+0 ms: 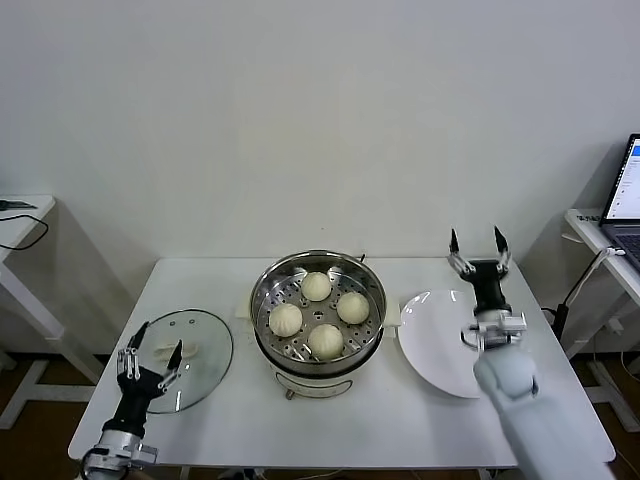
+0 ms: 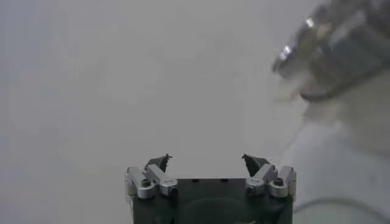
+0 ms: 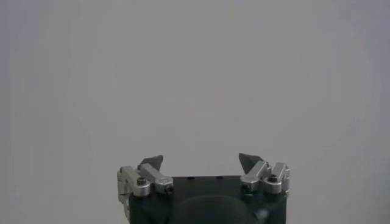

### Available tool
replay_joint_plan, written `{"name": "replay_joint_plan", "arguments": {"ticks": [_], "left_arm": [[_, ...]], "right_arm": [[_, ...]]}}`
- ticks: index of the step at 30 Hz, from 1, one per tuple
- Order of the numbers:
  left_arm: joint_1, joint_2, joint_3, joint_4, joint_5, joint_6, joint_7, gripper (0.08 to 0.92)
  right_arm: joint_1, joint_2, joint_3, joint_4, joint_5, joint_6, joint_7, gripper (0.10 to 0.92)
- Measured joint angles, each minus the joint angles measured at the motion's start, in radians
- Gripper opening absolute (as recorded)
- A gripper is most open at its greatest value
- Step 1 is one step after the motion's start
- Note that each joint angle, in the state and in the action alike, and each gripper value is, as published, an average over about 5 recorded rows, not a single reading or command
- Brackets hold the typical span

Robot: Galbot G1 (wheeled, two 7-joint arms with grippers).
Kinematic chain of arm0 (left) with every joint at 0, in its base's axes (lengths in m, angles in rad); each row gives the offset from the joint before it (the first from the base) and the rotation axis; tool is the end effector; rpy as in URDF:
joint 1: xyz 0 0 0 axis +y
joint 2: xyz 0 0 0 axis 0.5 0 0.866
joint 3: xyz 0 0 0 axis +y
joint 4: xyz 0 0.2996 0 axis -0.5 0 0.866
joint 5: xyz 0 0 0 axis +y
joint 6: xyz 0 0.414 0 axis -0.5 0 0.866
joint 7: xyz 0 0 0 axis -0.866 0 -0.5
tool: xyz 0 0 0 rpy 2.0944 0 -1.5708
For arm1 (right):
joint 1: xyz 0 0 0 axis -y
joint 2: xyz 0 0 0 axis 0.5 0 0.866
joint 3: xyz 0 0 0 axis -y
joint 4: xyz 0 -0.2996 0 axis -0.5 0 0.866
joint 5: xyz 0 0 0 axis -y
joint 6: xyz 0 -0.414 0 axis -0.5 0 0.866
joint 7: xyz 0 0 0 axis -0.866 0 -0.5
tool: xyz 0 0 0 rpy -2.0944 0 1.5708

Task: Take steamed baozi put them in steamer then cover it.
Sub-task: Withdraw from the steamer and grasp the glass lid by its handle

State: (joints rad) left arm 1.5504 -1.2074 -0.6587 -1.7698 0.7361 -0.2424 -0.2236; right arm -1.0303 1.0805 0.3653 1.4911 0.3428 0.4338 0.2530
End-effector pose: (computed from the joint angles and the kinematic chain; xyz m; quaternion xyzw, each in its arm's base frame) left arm 0.2635 0.1285 -0.3552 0.0172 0.8541 0.5187 0.0327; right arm 0.4129 -0.0992 -0.3171 0.0538 0.9844 -0.0432 0.1621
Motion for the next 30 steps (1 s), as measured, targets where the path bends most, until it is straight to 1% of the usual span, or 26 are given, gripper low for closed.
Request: {"name": "replay_joint_plan", "arguments": {"ticks": [6,13,20,30], "left_arm": [[-0.039,-0.008,0.008,0.111,0.187,-0.003,-0.045,0.823],[-0.088,-0.019,0.010,0.204,0.334,0.011,-0.095,0.823],[-0.139,-0.030,0.009,0.268,0.415,0.032,-0.127,0.823],[-0.205,-0.031,0.014,0.333,0.475,0.052,-0.144,0.823]], "right_arm": [[-0.122,0.082,0.079,0.001,-0.015,0.035,-0.001,0.823],[-0.208,0.134,0.126,0.004,-0.025,0.056,-0.009,0.823],[-0.258,0.163,0.150,0.006,-0.031,0.067,-0.020,0.823],[-0.295,0.185,0.167,0.013,-0.040,0.072,-0.035,0.823]]}}
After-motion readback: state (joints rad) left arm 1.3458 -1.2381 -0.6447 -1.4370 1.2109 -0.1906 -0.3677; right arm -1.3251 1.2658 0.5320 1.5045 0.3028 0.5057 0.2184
